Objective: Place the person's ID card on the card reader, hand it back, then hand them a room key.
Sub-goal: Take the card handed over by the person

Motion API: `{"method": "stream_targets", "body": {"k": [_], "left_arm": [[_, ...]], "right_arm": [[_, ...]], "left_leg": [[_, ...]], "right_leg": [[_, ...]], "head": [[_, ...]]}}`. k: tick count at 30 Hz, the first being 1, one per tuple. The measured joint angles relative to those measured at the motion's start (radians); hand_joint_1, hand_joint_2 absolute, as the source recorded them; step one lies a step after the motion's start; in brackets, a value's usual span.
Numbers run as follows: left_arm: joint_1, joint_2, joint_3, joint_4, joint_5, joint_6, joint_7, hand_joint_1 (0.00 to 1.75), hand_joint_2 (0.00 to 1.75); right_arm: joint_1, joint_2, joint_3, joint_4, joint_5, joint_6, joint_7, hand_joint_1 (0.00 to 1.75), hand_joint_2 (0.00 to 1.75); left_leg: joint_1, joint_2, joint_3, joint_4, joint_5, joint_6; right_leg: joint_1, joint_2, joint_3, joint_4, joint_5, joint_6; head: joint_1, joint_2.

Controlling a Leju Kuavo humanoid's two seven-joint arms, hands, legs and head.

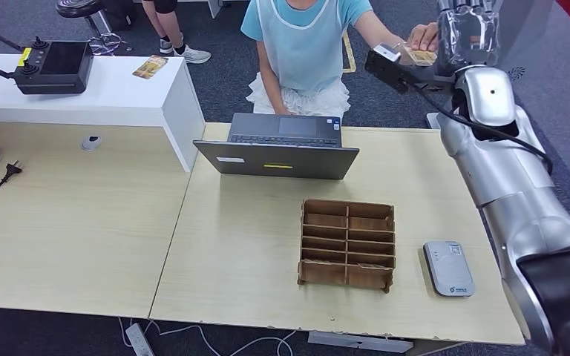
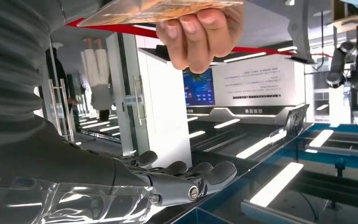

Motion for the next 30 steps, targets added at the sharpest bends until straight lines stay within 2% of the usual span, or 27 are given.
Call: {"method": "stream_targets", "body": {"k": [3, 4, 7, 8, 30], "left_arm": [[0.0, 0.0, -0.003, 0.0, 0.0, 0.0, 0.0, 0.0, 0.0], [0.0, 0.0, -0.004, 0.0, 0.0, 0.0, 0.0, 0.0, 0.0], [0.0, 0.0, -0.005, 0.0, 0.001, 0.0, 0.0, 0.0, 0.0], [0.0, 0.0, -0.005, 0.0, 0.001, 0.0, 0.0, 0.0, 0.0], [0.0, -0.002, -0.014, 0.0, -0.007, 0.006, 0.006, 0.0, 0.0]], "right_arm": [[-0.018, 0.005, 0.012, 0.041, 0.007, 0.012, 0.0, 0.0, 1.75], [-0.022, 0.006, 0.015, 0.053, 0.008, 0.012, 0.001, 0.34, 1.75], [-0.028, 0.008, 0.019, 0.082, 0.008, 0.005, 0.005, 1.64, 1.75], [-0.029, 0.008, 0.02, 0.091, 0.009, 0.001, 0.006, 1.74, 1.75], [-0.033, 0.007, 0.025, 0.151, 0.008, -0.035, 0.011, 1.75, 1.75]], "left_leg": [[0.0, 0.0, 0.0, 0.0, 0.0, 0.0], [0.0, 0.0, 0.0, 0.0, 0.0, 0.0], [0.0, 0.0, 0.0, 0.0, 0.0, 0.0], [0.0, 0.0, 0.0, 0.0, 0.0, 0.0], [0.0, 0.0, 0.0, 0.001, 0.0, 0.0]], "right_leg": [[0.0, 0.0, 0.0, 0.0, 0.0, 0.0], [0.0, 0.0, 0.0, 0.0, 0.0, 0.0], [0.0, 0.0, 0.0, 0.0, 0.0, 0.0], [0.0, 0.0, 0.0, 0.0, 0.0, 0.0], [0.0, 0.0, -0.001, 0.0, 0.0, 0.0]], "head": [[0.0, 0.0], [0.0, 0.0], [0.0, 0.0], [0.0, 0.0], [0.0, 0.0]]}}
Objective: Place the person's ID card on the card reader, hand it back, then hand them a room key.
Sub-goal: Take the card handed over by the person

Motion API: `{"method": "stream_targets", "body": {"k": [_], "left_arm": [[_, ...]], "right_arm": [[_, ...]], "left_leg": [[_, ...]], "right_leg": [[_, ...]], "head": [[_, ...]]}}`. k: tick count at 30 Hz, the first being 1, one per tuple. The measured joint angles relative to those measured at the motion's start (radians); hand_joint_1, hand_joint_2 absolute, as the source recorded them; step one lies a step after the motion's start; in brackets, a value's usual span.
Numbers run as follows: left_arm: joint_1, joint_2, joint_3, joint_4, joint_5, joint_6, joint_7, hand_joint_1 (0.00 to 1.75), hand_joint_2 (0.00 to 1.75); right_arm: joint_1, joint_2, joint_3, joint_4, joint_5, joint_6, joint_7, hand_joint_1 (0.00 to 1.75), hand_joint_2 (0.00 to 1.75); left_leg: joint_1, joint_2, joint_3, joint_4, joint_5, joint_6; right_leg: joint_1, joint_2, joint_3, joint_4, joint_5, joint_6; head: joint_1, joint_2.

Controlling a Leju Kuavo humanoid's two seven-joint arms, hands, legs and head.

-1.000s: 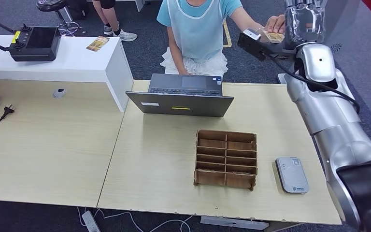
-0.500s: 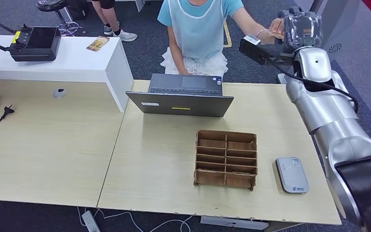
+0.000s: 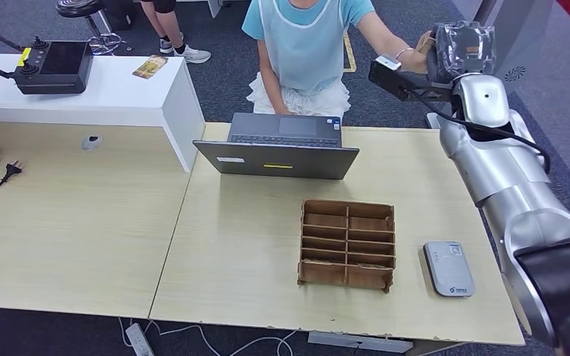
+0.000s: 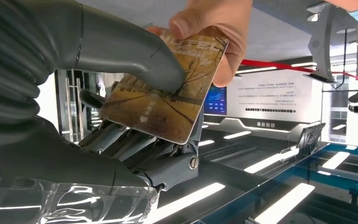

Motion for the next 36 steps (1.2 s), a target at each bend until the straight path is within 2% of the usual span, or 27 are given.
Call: {"method": "stream_targets", "body": {"k": [8, 13, 17, 22, 29, 36], "left_arm": [[0.0, 0.0, 0.0, 0.0, 0.0, 0.0, 0.0, 0.0, 0.0], [0.0, 0.0, 0.0, 0.0, 0.005, 0.004, 0.0, 0.0, 0.0], [0.001, 0.0, 0.0, 0.0, 0.013, 0.009, 0.0, 0.0, 0.0], [0.001, -0.001, 0.0, 0.0, 0.024, 0.011, 0.001, 0.0, 0.0], [0.002, -0.001, 0.003, 0.0, 0.048, 0.018, 0.001, 0.0, 0.0], [0.003, 0.0, 0.015, 0.0, 0.068, 0.029, 0.002, 0.0, 0.0]], "right_arm": [[0.002, 0.0, -0.02, -0.009, -0.038, -0.038, -0.003, 1.75, 1.75], [0.029, 0.0, -0.066, -0.059, -0.131, -0.067, -0.017, 1.75, 1.75], [0.06, 0.0, -0.115, -0.113, -0.224, -0.05, -0.044, 1.75, 1.75], [0.087, 0.0, -0.185, -0.159, -0.391, 0.025, -0.086, 1.75, 1.75], [0.093, 0.0, -0.31, -0.173, -0.717, 0.203, -0.141, 1.75, 1.75], [0.085, -0.02, -0.395, -0.163, -0.956, 0.35, -0.165, 1.75, 1.75]], "left_leg": [[0.0, 0.0, 0.0, 0.0, 0.0, 0.0], [0.0, 0.0, 0.0, 0.0, 0.0, 0.0], [0.0, 0.0, 0.0, 0.0, 0.0, 0.0], [0.0, 0.0, 0.0, 0.0, 0.0, 0.0], [0.0, -0.001, 0.0, 0.001, 0.0, 0.0], [0.0, -0.002, -0.001, 0.001, 0.0, 0.0]], "right_leg": [[0.0, 0.0, 0.0, 0.0, 0.0, 0.0], [0.0, 0.0, 0.0, 0.0, 0.0, 0.0], [0.0, 0.0, 0.0, 0.0, 0.0, 0.0], [0.0, 0.0, 0.0, 0.0, 0.0, 0.0], [0.0, 0.0, 0.0, 0.0, 0.0, 0.0], [0.0, -0.001, 0.0, 0.0, 0.0, 0.001]], "head": [[0.0, 0.0], [0.0, 0.0], [0.0, 0.0], [0.0, 0.0], [0.0, 0.0], [0.0, 0.0]]}}
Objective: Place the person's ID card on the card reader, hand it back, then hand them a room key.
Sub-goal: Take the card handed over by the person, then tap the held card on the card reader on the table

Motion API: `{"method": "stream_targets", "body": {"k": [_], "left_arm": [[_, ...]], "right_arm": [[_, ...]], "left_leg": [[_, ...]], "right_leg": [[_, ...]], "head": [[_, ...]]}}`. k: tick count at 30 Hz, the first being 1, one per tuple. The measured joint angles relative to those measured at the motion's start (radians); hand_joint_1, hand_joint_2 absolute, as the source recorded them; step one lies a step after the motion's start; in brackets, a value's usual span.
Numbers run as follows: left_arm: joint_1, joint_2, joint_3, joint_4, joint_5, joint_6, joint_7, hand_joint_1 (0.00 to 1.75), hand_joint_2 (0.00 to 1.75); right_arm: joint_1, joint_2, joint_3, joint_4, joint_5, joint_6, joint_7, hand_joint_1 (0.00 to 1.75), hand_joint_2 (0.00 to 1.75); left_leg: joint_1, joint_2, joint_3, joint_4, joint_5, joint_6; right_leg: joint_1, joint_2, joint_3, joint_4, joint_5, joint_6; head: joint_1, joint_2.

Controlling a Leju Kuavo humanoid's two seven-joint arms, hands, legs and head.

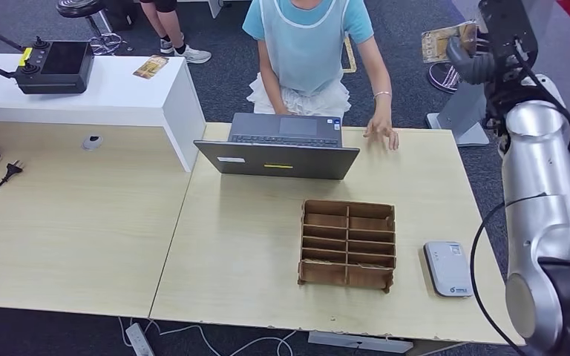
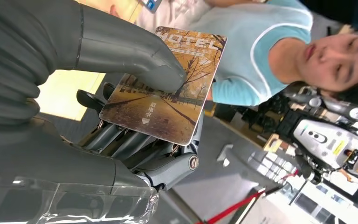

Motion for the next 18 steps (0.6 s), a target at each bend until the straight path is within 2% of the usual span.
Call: {"method": "stream_targets", "body": {"k": [11, 18], "left_arm": [[0.003, 0.002, 0.018, 0.0, 0.014, 0.004, -0.003, 0.0, 0.0], [0.004, 0.002, 0.03, 0.0, 0.032, 0.004, -0.009, 0.0, 0.0]], "right_arm": [[0.005, -0.102, -0.024, 0.048, -0.239, 0.18, -0.049, 1.75, 1.75], [0.084, -0.2, -0.022, 0.041, -0.38, 0.257, -0.097, 1.75, 1.75]], "left_leg": [[0.0, -0.001, -0.001, 0.001, 0.0, 0.0], [0.0, -0.002, -0.002, 0.001, -0.001, 0.001]], "right_leg": [[0.0, -0.001, 0.0, 0.0, 0.0, 0.0], [0.0, -0.002, 0.0, 0.0, 0.0, 0.0]], "head": [[0.0, 0.0], [0.0, 0.0]]}}
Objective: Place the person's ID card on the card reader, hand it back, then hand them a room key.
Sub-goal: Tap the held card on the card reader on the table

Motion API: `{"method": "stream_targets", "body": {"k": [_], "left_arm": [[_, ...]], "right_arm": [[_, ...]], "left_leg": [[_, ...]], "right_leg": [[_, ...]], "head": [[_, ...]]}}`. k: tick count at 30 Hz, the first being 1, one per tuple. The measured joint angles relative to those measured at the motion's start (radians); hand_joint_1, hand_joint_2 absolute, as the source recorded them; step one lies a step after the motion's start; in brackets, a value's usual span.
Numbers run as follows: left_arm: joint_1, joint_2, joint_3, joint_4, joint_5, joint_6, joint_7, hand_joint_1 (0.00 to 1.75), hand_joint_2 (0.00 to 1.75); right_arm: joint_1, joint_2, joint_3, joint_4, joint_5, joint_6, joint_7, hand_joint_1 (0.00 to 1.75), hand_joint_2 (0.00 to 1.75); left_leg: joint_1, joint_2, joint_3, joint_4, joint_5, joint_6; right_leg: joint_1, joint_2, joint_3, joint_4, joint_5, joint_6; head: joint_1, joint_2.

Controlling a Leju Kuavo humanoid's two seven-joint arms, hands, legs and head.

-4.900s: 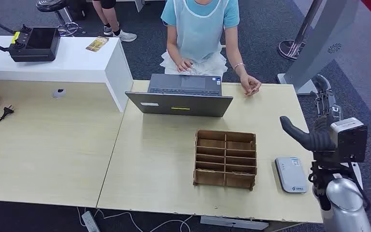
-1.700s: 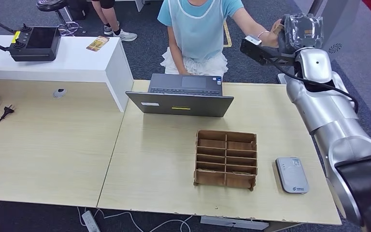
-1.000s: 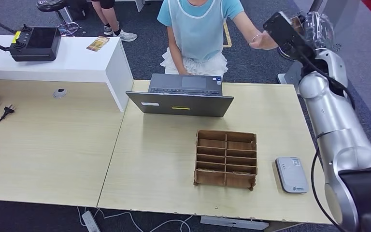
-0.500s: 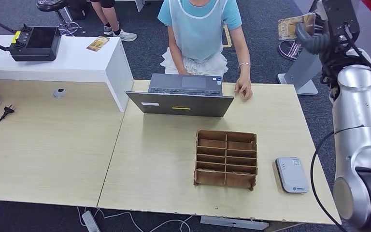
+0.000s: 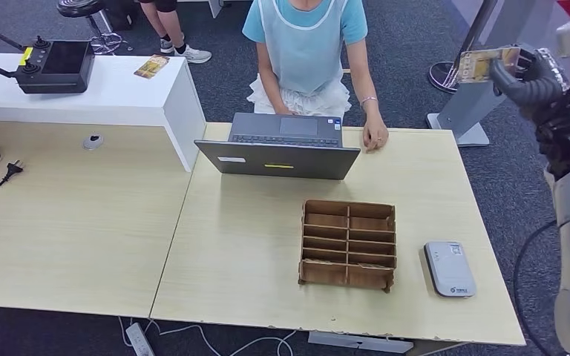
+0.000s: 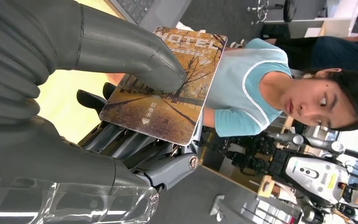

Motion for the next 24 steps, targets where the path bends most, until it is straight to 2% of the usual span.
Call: {"method": "stream_targets", "body": {"k": [7, 15, 24], "left_arm": [[0.002, 0.001, 0.013, 0.0, 0.011, 0.0, 0.0, 0.0, 0.0], [0.009, 0.002, 0.024, 0.0, 0.023, 0.003, -0.003, 0.0, 0.0], [0.009, 0.007, 0.036, 0.0, 0.029, 0.005, -0.008, 0.0, 0.0]], "right_arm": [[0.078, -0.078, 0.002, -0.03, -0.072, 0.025, -0.011, 1.75, 1.75], [0.257, -0.198, 0.002, -0.127, -0.19, 0.086, -0.047, 1.75, 1.75], [0.419, -0.303, 0.004, -0.245, -0.264, 0.136, -0.042, 1.75, 1.75]], "left_leg": [[0.0, 0.0, 0.0, 0.0, 0.0, 0.0], [0.0, -0.003, -0.001, 0.0, 0.0, 0.001], [0.0, -0.003, -0.002, 0.0, 0.0, 0.001]], "right_leg": [[0.0, -0.001, 0.0, 0.0, 0.0, 0.0], [0.0, -0.003, 0.0, 0.0, -0.001, 0.001], [0.0, -0.003, 0.0, 0.0, -0.001, 0.001]], "head": [[0.0, 0.0], [0.0, 0.0], [0.0, 0.0]]}}
